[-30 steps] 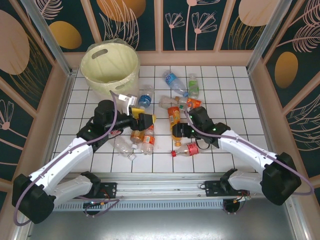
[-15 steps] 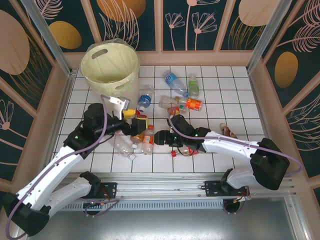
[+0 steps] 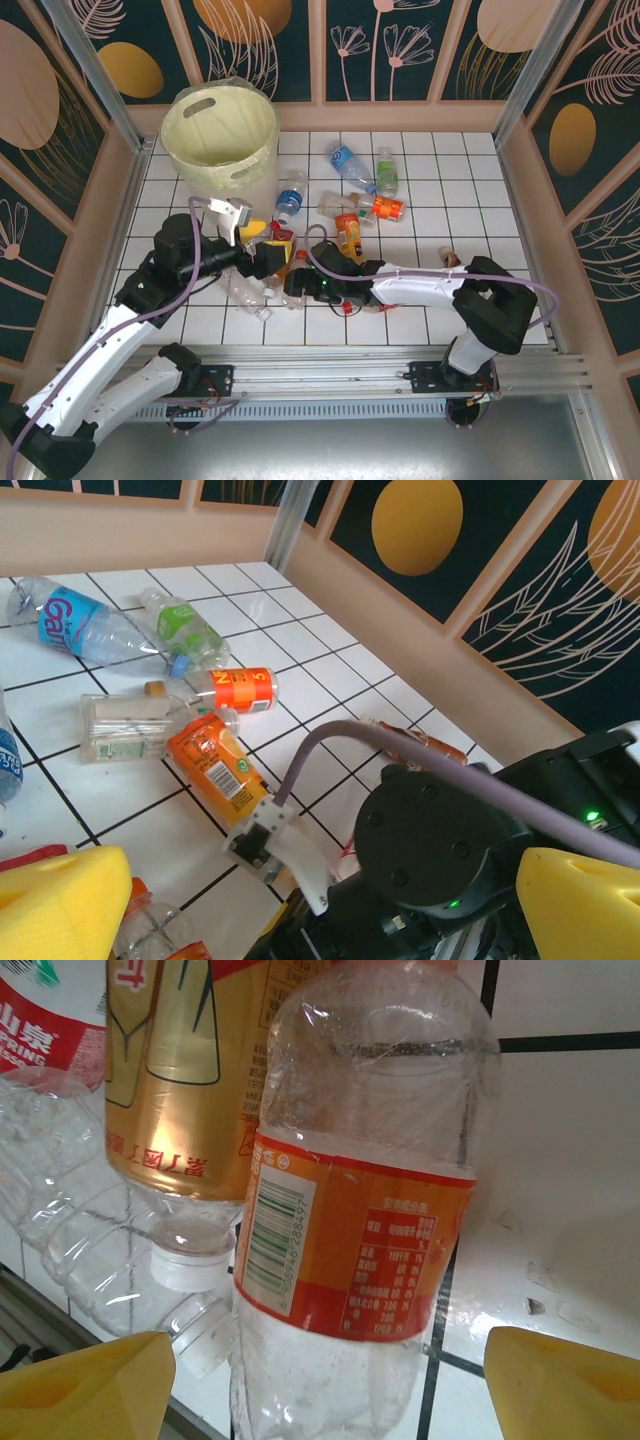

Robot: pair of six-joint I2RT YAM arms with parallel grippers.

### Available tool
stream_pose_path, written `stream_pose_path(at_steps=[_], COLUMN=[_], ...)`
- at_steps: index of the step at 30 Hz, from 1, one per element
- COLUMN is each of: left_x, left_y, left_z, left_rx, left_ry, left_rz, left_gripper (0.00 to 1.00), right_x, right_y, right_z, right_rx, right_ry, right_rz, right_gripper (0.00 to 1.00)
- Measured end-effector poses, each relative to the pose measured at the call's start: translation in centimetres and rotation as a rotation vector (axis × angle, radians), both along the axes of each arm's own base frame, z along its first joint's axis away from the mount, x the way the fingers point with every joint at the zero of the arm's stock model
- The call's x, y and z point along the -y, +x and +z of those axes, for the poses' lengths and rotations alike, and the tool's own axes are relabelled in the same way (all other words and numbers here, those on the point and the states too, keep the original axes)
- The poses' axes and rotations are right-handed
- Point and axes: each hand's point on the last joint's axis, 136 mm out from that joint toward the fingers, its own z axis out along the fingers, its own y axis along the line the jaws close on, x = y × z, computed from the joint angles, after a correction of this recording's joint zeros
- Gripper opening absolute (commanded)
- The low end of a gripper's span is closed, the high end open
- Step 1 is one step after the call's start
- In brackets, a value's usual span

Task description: Put the plastic bottles in the bin

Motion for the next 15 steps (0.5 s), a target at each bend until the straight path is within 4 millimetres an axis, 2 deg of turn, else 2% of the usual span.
stream_pose_path(at_steps=[7, 15], left_x=[-0.1, -0.1], left_y=[-0.1, -0.1], left_z=[-0.3, -0.6], left_rx=[-0.003, -0.015], left_ry=[0.002, 0.009], left_rz=[0.0, 0.001], left_gripper=[0.99, 0.99], right_x=[-0.8, -0.8], right_y=[0.6, 1.3], right_z=[-2.0, -2.1], right_rx=[-0.011, 0.023], right_ry=[-0.037, -0.045], right_rz=[-0.026, -0.056], right_gripper=[0.82, 0.73])
